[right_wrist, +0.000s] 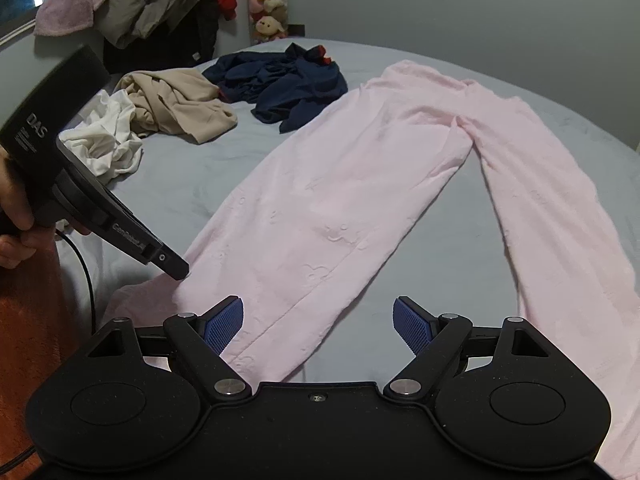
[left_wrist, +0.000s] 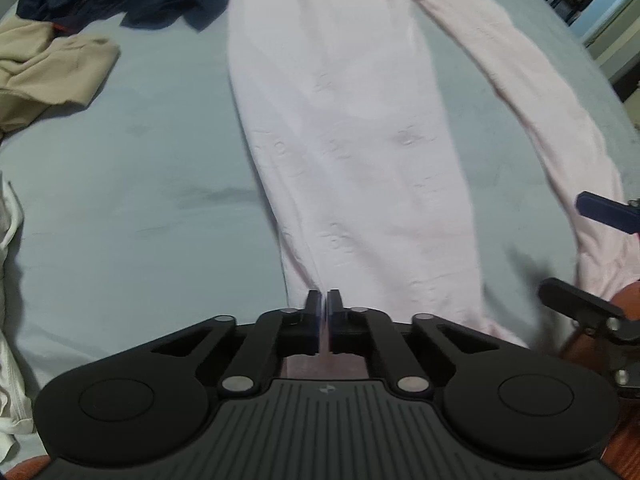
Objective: Fold clothes
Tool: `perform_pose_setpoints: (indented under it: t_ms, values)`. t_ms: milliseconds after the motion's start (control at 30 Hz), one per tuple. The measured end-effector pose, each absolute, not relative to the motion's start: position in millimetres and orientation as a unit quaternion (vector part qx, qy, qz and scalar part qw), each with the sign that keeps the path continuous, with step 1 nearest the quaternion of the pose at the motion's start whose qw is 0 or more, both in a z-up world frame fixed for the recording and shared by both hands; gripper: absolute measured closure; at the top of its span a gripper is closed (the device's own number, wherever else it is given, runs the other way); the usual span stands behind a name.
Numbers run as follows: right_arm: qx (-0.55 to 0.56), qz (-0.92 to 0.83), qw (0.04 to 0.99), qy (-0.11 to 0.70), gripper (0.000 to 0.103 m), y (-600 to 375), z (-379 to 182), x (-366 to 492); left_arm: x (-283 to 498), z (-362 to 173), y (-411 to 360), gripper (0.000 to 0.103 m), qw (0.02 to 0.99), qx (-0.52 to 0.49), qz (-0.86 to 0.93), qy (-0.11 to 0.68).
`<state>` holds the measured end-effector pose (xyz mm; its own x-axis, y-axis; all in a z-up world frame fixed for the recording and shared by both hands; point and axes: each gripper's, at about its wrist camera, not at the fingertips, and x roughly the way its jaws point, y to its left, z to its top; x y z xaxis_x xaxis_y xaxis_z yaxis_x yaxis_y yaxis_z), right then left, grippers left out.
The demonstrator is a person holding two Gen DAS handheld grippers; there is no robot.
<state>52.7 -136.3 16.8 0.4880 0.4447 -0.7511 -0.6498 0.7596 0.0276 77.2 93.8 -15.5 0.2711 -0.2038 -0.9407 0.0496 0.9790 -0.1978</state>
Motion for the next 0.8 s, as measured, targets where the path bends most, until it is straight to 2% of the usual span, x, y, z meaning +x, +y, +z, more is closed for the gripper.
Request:
perform_pose_setpoints:
  t_ms: [400,667,733,800]
  values:
    - [-0.103,0.331,0.845,0.407,0.021,-153.5,18.6,52.5,121.2,14.8,22.2,0.102,0.782,-0.076,-0.179,0.592]
    - [-0.098,0.316,0.845,0.42,0.021,-170.5,10.3,52.7,140.5,21.5,-3.3,0.101,0.785,-0.037,-0.183,0.591]
    - [-0.094,0.317,0.843,0.424,0.021,-172.3,7.8,53.7,133.0,23.7,5.6,0.088,0.791,-0.02,-0.161,0.59]
    - [-0.087,0.319,0.841,0.428,0.021,-170.7,4.2,57.1,124.7,24.2,15.5,0.083,0.793,-0.012,-0.14,0.592]
